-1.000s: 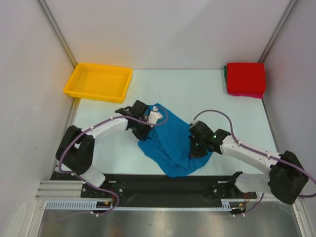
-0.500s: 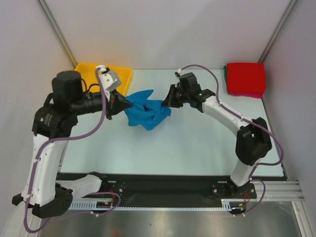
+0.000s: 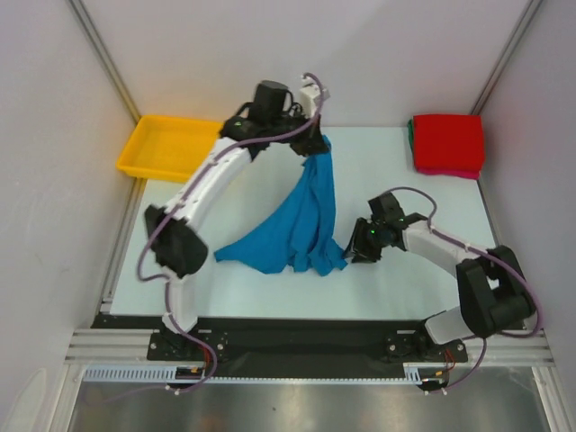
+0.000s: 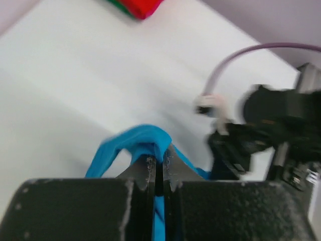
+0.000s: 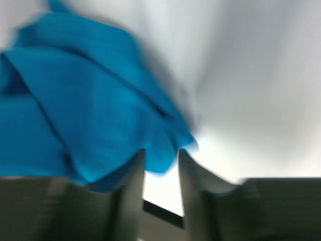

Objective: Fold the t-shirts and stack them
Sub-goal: Flatten the tshirt out

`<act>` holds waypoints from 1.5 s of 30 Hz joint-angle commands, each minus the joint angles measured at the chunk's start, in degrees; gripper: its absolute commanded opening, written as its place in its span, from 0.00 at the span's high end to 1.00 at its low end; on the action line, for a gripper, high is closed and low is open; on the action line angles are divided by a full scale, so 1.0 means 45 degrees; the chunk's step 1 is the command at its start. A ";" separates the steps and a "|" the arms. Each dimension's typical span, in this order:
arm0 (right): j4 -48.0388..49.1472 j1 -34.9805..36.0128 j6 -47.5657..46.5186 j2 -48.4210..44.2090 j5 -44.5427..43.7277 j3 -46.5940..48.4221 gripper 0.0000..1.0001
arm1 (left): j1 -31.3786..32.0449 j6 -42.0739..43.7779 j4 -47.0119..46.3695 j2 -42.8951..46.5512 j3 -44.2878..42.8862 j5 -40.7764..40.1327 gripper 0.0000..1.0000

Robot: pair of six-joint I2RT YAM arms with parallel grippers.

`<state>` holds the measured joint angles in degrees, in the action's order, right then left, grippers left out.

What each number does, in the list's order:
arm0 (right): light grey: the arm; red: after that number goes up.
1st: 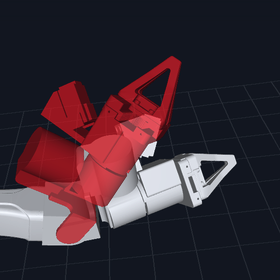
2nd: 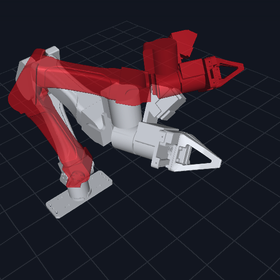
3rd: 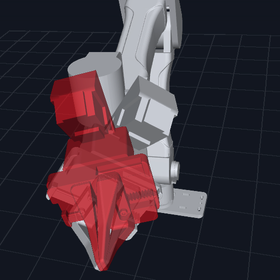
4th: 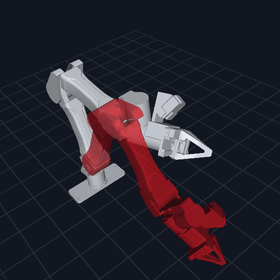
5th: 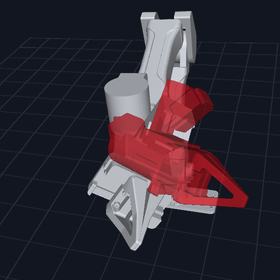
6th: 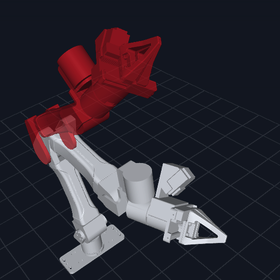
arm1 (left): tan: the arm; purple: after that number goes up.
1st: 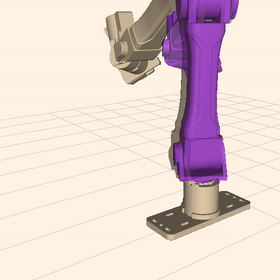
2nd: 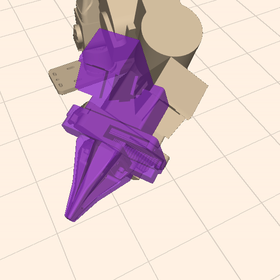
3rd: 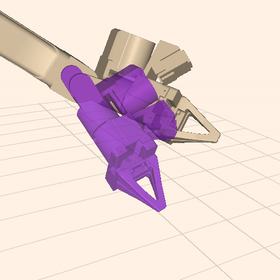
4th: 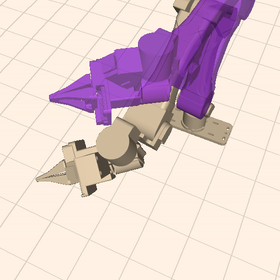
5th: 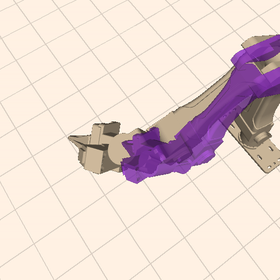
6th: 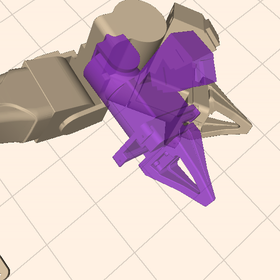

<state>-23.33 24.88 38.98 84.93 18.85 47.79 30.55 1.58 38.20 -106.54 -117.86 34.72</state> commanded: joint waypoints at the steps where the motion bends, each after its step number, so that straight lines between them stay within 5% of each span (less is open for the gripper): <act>1: -0.0750 -0.1364 -0.0087 -0.2108 -0.1371 -0.0619 0.58 | 0.0126 -0.0843 -0.1047 -0.2699 -0.2436 -0.1402 0.99; 3: -0.1978 -0.1389 -0.0632 -0.3649 -0.3733 -0.0193 0.39 | 0.0146 -0.0569 -0.1280 -0.3470 -0.2734 -0.2926 0.78; 4: -0.2331 -0.1234 -0.1273 -0.3986 -0.4146 0.0061 0.35 | 0.0146 -0.0393 -0.1300 -0.3995 -0.2734 -0.3201 0.40; 6: -0.2900 -0.0767 -0.1650 -0.4436 -0.4870 0.0356 0.32 | 0.0146 0.0135 -0.0775 -0.4253 -0.2773 -0.3321 0.00; 11: -0.2631 0.2684 -0.1516 -0.4284 -0.6571 0.0434 0.36 | -0.0166 0.0858 0.1311 -0.2525 -0.2132 -0.2384 0.00; 16: -0.1086 0.4897 -0.1689 -0.2940 -0.7371 0.1038 0.48 | -0.1764 0.1829 0.0303 0.1929 0.4814 -0.2010 0.03; 21: -0.0792 0.5270 -0.1710 -0.1101 -0.6924 0.1411 0.38 | -0.1788 0.4294 -0.0555 0.5039 1.1721 -0.4234 0.02; 27: -0.0382 0.5564 -0.1787 0.0539 -0.6729 0.1879 0.33 | -0.1223 0.6033 -0.2412 0.5747 1.5054 -0.6502 0.00; 31: -0.0577 0.5447 -0.1807 0.1068 -0.7099 0.2134 0.46 | -0.0929 0.6405 -0.3232 0.4986 1.5410 -0.7226 0.00; 32: -0.0422 0.5331 -0.1691 0.1069 -0.7022 0.2095 0.62 | -0.0928 0.6406 -0.3563 0.4636 1.5411 -0.7440 0.00; 35: -0.0829 0.5213 -0.1554 0.0855 -0.7137 0.2289 0.99 | -0.0928 0.6406 -0.3839 0.4031 1.5352 -0.7676 0.21; 36: -0.1082 0.5193 -0.1553 0.0758 -0.7235 0.2425 1.00 | -0.0909 0.6406 -0.3839 0.3950 1.5333 -0.7676 0.44; 38: -0.1763 0.5174 -0.1670 0.0289 -0.7236 0.2913 1.00 | -0.0928 0.6503 -0.3607 0.3891 1.5294 -0.7676 0.68; 39: -0.2039 0.5096 -0.1806 0.0075 -0.7178 0.3147 1.00 | -0.0948 0.6310 -0.3489 0.4045 1.5119 -0.8005 0.99; 45: -0.4149 0.4316 -0.2042 -0.2326 -0.5405 0.4555 1.00 | -0.2742 0.5605 -0.0094 0.6407 1.1614 -0.6934 1.00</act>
<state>-36.05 46.50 30.81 82.63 -9.65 64.01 22.59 28.38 31.27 -86.19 -54.19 2.31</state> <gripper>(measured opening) 0.020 0.012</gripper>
